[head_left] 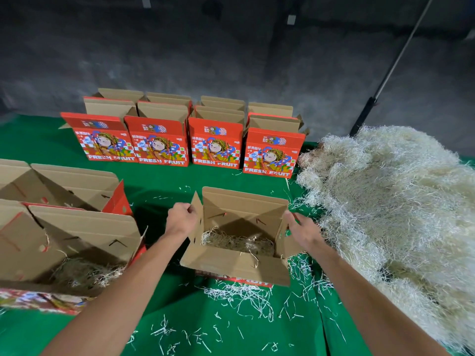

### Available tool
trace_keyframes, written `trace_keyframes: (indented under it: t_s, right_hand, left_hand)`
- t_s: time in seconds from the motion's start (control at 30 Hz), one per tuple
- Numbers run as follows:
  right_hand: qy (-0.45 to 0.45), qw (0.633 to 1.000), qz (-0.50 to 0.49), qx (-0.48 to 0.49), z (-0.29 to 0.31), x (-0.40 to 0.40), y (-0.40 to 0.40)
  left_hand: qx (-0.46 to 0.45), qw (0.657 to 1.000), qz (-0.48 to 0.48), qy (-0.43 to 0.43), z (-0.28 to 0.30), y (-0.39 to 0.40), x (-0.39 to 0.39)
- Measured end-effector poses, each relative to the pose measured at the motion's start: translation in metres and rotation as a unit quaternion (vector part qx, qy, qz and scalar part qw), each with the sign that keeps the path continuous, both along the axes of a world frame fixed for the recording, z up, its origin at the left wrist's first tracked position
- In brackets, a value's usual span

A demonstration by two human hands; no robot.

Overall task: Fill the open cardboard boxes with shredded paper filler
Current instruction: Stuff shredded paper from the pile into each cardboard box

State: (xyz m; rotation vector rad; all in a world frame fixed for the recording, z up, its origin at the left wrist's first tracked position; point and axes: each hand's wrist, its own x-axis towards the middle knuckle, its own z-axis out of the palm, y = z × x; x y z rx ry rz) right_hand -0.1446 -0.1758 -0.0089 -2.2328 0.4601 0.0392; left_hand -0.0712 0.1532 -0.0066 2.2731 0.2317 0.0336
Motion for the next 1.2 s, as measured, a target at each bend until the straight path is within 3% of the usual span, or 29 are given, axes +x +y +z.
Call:
trace_keyframes:
  t_s: [0.27, 0.53, 0.7, 0.8, 0.93, 1.2]
  right_hand:
    - [-0.063, 0.998, -0.005, 0.023, 0.0, 0.028, 0.065]
    - [-0.065, 0.996, -0.004, 0.068, -0.002, 0.075, 0.131]
    - [-0.062, 0.997, -0.04, 0.036, -0.004, 0.109, 0.136]
    - [-0.056, 0.993, -0.107, 0.012, -0.006, 0.127, 0.129]
    - [-0.062, 0.985, -0.158, -0.004, -0.013, 0.137, 0.128]
    - [-0.072, 0.964, -0.253, 0.026, -0.018, 0.153, 0.126]
  left_hand:
    - [0.018, 0.999, -0.002, 0.032, 0.021, 0.027, 0.019]
    - [0.025, 0.993, -0.018, 0.11, 0.038, 0.075, 0.059]
    - [-0.039, 0.983, -0.092, 0.151, 0.042, 0.097, 0.08]
    - [-0.025, 0.967, -0.179, 0.181, 0.039, 0.103, 0.08]
    - [0.049, 0.954, -0.258, 0.145, 0.029, 0.102, 0.076]
    - [0.041, 0.979, -0.194, 0.044, 0.026, 0.086, 0.094]
